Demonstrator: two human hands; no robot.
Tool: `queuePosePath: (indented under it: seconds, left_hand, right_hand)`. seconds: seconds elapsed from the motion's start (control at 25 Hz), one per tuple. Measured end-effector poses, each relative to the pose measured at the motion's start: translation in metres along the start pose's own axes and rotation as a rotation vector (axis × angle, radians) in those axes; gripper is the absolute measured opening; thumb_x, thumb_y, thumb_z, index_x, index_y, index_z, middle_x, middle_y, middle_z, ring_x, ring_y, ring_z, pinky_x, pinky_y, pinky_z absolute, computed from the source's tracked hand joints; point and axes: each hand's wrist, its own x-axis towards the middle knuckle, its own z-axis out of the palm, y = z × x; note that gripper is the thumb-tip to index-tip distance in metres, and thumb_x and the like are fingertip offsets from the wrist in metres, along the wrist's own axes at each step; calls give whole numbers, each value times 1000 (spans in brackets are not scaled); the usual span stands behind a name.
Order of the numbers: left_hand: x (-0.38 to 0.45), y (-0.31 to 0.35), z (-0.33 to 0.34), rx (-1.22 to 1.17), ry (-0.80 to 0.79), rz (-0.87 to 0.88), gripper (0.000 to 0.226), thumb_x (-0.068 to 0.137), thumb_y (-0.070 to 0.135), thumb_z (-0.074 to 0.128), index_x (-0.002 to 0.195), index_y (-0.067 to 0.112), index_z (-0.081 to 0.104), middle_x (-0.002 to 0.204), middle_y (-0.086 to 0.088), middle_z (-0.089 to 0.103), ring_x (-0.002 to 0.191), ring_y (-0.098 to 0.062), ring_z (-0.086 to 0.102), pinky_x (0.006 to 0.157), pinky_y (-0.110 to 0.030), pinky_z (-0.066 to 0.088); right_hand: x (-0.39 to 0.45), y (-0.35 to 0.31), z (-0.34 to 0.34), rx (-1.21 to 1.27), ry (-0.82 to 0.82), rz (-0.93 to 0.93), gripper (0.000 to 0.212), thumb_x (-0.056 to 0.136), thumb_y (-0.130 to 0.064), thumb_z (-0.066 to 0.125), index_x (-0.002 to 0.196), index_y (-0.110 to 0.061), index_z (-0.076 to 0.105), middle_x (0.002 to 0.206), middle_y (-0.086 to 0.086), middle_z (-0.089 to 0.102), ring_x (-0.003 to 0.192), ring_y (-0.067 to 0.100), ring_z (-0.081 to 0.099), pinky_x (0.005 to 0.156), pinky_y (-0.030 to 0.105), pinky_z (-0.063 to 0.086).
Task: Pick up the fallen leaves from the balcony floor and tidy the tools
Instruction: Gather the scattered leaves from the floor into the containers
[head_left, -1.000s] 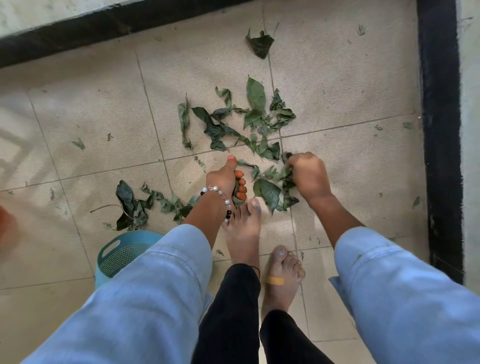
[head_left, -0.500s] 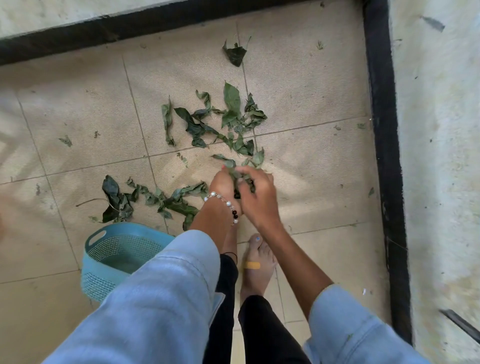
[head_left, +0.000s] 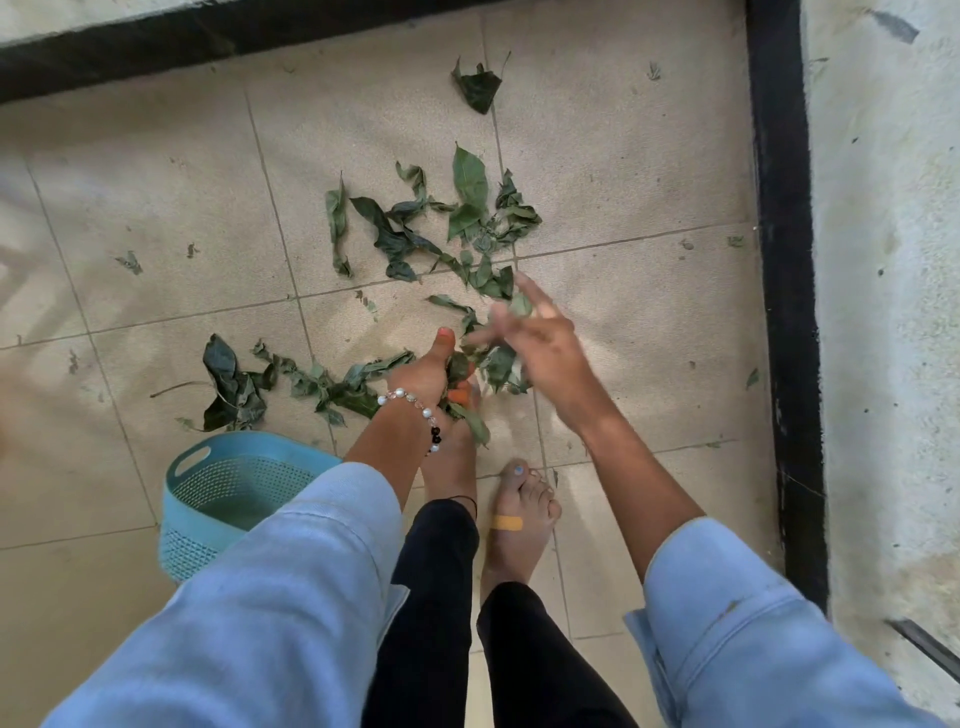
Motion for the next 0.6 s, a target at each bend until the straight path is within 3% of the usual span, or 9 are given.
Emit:
queuePosePath:
  seconds: [0.04, 0.08, 0.12, 0.24, 0.32, 0.4, 0.48, 0.52, 0.6]
  left_hand:
    - [3, 2, -4, 48, 59, 41, 43, 88, 40, 67, 69, 3, 55, 56, -7, 55, 38, -16, 39, 34, -17, 30]
    - [5, 6, -8, 108, 108, 80, 45, 86, 39, 69, 63, 5, 52, 58, -9, 55, 40, -17, 39, 37, -19, 31]
    - [11, 8, -13, 159, 147, 115, 46, 83, 41, 72, 61, 6, 52, 60, -10, 55, 43, -18, 41, 40, -21, 33]
    - [28, 11, -22, 255, 224, 125, 45, 79, 46, 74, 68, 6, 57, 70, -11, 60, 58, -22, 53, 57, -31, 47]
    - [36, 9, -24, 292, 214, 158, 47, 79, 50, 71, 69, 6, 58, 75, -14, 64, 71, -24, 58, 75, -39, 52]
    - [44, 5, -28, 269, 184, 179, 52, 72, 55, 73, 67, 6, 57, 78, -22, 67, 70, -25, 56, 75, -42, 49]
    - [56, 1, -33, 224, 190, 163, 63, 53, 60, 76, 69, 3, 59, 89, -30, 68, 67, -25, 49, 68, -37, 39]
    - [56, 1, -34, 206, 191, 148, 65, 48, 61, 76, 71, 2, 60, 92, -31, 68, 65, -25, 47, 66, -36, 37]
    - [46, 6, -33, 149, 174, 126, 53, 66, 49, 79, 71, 0, 60, 83, -29, 69, 54, -23, 47, 51, -28, 38]
  right_hand:
    - [9, 6, -4, 65, 109, 43, 36, 92, -45, 55, 90, -15, 74, 139, 3, 50, 120, 10, 49, 99, 26, 36]
    - [19, 14, -7, -45, 205, 75, 26, 90, -37, 62, 96, -13, 71, 124, 6, 59, 104, 9, 56, 82, 23, 40]
    - [30, 25, -9, -239, 219, 104, 25, 87, -35, 67, 105, -18, 67, 124, 5, 57, 105, 12, 54, 85, 26, 43]
    - [58, 54, 14, -957, -159, 132, 69, 80, -43, 70, 139, -39, 34, 155, 11, 14, 140, 38, 15, 113, 53, 24]
    - [59, 69, 36, -1251, -215, 28, 71, 89, -34, 62, 145, -43, 20, 157, 19, -5, 140, 51, -1, 111, 63, 14]
    - [59, 85, 40, -1312, -69, -178, 56, 90, -16, 60, 141, -29, 39, 153, 28, 14, 136, 57, 13, 107, 62, 26]
    - [63, 96, 31, -1232, 17, -345, 39, 81, -1, 68, 119, -5, 62, 136, 27, 47, 126, 50, 40, 94, 52, 46]
    - [67, 95, 24, -1161, 4, -352, 30, 79, 2, 67, 109, 0, 66, 125, 23, 56, 120, 42, 48, 89, 42, 50]
    - [74, 82, 9, -912, 24, -186, 22, 84, 0, 63, 104, -2, 70, 111, 14, 65, 106, 28, 56, 84, 25, 43]
